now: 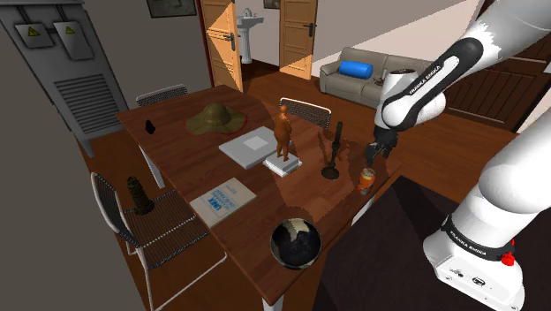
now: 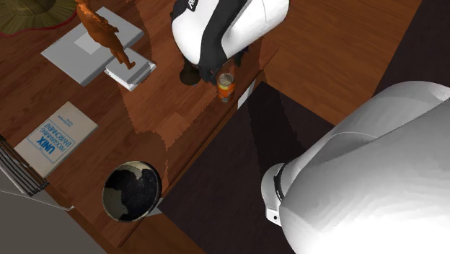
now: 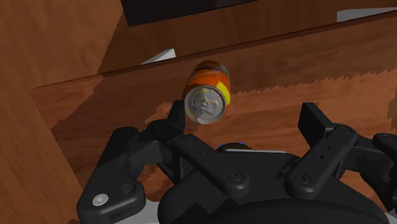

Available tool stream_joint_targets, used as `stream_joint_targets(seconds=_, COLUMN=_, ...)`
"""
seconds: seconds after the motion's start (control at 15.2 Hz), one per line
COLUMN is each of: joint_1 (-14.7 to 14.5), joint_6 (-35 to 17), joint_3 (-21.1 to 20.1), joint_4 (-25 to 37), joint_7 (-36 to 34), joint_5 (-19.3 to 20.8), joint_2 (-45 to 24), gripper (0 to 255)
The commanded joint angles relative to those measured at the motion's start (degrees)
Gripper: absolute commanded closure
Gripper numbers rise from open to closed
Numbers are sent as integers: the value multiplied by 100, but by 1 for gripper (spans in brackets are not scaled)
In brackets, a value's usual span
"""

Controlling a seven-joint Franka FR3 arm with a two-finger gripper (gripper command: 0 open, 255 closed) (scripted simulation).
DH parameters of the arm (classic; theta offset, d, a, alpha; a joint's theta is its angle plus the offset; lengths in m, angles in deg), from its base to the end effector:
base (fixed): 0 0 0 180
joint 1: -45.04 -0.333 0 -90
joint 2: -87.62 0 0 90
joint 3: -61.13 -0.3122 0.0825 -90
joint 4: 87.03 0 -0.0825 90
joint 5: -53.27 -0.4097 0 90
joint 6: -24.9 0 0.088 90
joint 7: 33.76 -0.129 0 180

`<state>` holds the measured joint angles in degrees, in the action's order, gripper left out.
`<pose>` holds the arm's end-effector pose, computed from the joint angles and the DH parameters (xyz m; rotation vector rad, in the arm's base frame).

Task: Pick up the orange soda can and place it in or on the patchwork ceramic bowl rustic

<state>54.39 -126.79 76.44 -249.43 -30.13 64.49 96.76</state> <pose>0.3435 -0.1464 0.1922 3.0875 -0.2930 -0.0620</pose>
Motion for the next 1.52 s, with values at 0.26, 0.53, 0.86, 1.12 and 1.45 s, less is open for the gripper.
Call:
stream_joint_targets(seconds=0.26, joint_1=141, joint_6=-1601, joint_3=-95, joint_4=447, joint_7=1460, joint_5=-1679, joint_2=-1827, gripper=0)
stream_joint_targets(seconds=0.53, joint_1=861, joint_6=-2129, joint_3=-844, joint_4=793, joint_7=2165, joint_5=-2477, joint_2=-2616, gripper=0)
stream_joint_targets(seconds=0.86, joint_1=1200, joint_6=-2519, joint_3=-1217, joint_4=968, joint_7=2327, joint_5=-2657, joint_2=-3164, gripper=0)
stream_joint_targets(seconds=1.12, joint_1=1293, joint_6=-2636, joint_3=-1313, joint_4=1029, joint_7=2355, joint_5=-2681, joint_2=-3337, gripper=0)
stream_joint_targets(seconds=1.45, joint_1=1292, joint_6=-2636, joint_3=-1312, joint_4=1028, joint_7=2355, joint_5=-2681, joint_2=-3336, gripper=0)
